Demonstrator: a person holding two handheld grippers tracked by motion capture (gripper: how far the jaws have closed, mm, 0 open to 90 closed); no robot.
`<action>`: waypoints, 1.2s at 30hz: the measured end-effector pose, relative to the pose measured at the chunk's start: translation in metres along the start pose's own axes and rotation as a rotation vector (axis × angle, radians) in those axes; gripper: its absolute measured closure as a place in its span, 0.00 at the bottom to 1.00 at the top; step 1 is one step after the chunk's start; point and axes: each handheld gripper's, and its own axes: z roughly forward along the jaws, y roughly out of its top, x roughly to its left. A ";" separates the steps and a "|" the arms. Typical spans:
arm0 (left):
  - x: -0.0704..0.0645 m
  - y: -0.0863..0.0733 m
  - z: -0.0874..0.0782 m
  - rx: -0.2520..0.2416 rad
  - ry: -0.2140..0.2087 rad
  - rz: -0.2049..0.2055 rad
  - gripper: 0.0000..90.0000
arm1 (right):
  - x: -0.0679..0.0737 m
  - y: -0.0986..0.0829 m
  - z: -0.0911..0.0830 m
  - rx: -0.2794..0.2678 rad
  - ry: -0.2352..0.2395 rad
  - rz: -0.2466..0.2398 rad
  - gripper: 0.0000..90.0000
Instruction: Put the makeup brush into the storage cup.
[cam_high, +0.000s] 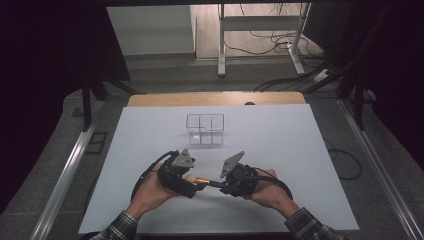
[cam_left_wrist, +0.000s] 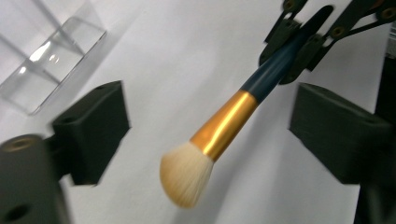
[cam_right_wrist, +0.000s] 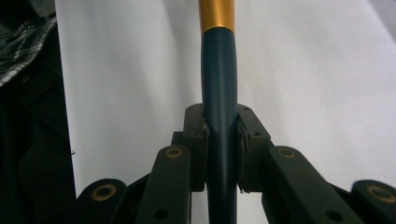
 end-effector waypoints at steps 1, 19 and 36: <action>0.001 -0.001 0.000 0.000 0.004 -0.004 0.10 | 0.000 0.000 -0.001 -0.002 0.000 0.005 0.86; 0.017 -0.025 -0.008 -0.004 0.131 -0.045 0.03 | -0.008 -0.008 -0.013 -0.037 -0.064 0.065 0.86; 0.019 -0.043 -0.011 0.004 0.039 -0.229 0.03 | -0.010 -0.015 -0.032 -0.132 -0.160 0.123 0.86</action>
